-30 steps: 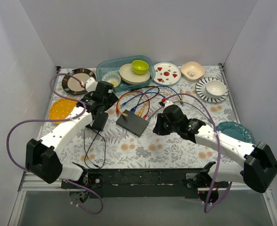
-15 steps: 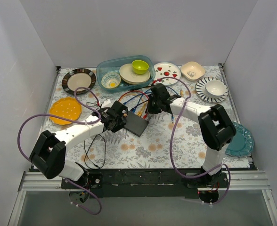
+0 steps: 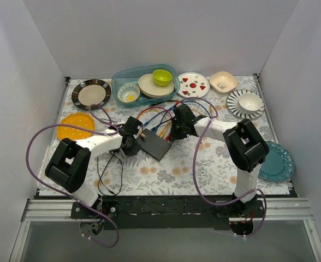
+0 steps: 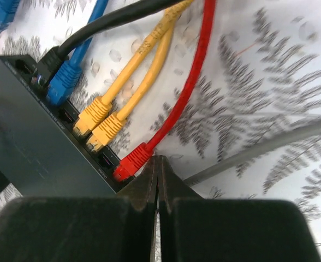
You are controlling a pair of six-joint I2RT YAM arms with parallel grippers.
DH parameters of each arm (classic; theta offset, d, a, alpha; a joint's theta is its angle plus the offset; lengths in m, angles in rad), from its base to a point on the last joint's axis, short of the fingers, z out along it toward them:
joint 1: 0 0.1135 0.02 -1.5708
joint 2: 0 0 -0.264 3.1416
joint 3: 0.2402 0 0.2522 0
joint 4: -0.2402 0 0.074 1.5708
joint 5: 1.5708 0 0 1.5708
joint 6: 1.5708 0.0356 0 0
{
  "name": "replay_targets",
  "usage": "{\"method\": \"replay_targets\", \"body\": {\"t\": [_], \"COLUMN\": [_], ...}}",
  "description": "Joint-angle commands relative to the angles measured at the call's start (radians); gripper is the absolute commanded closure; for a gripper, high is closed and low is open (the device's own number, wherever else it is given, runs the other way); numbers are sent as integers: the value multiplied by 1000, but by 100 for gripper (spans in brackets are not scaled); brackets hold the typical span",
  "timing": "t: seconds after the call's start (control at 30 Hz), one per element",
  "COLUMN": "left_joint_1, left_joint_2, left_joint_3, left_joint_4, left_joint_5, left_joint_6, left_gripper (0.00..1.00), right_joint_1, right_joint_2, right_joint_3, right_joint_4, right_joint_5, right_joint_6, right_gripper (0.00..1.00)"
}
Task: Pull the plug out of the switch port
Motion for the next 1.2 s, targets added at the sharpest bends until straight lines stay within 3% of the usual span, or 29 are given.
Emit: {"method": "replay_targets", "body": {"t": [0.0, 0.37, 0.53, 0.6, 0.73, 0.9, 1.17], "left_joint_1": [10, 10, 53, 73, 96, 74, -149], "left_joint_2": [85, 216, 250, 216, 77, -106, -236], "left_joint_3": [68, 220, 352, 375, 346, 195, -29], "left_joint_4": [49, 155, 86, 44, 1, 3, 84], "left_joint_5": [94, 219, 119, 64, -50, 54, 209], "left_joint_6": [117, 229, 220, 206, 191, 128, 67], "left_gripper": [89, 80, 79, 76, 71, 72, 93], "right_joint_1": [83, 244, 244, 232, 177, 40, -54], "right_joint_2": [-50, -220, -301, -340, -395, -285, 74], "right_joint_3": [-89, -287, -179, -125, 14, 145, 439], "right_joint_4": [-51, -17, -161, -246, -278, -235, -203], "right_joint_5": [-62, -114, 33, 157, 245, 166, 55], "right_joint_6": [-36, 56, 13, -10, -55, -85, -113], "right_gripper": [99, 99, 99, 99, 99, 99, 99]}}
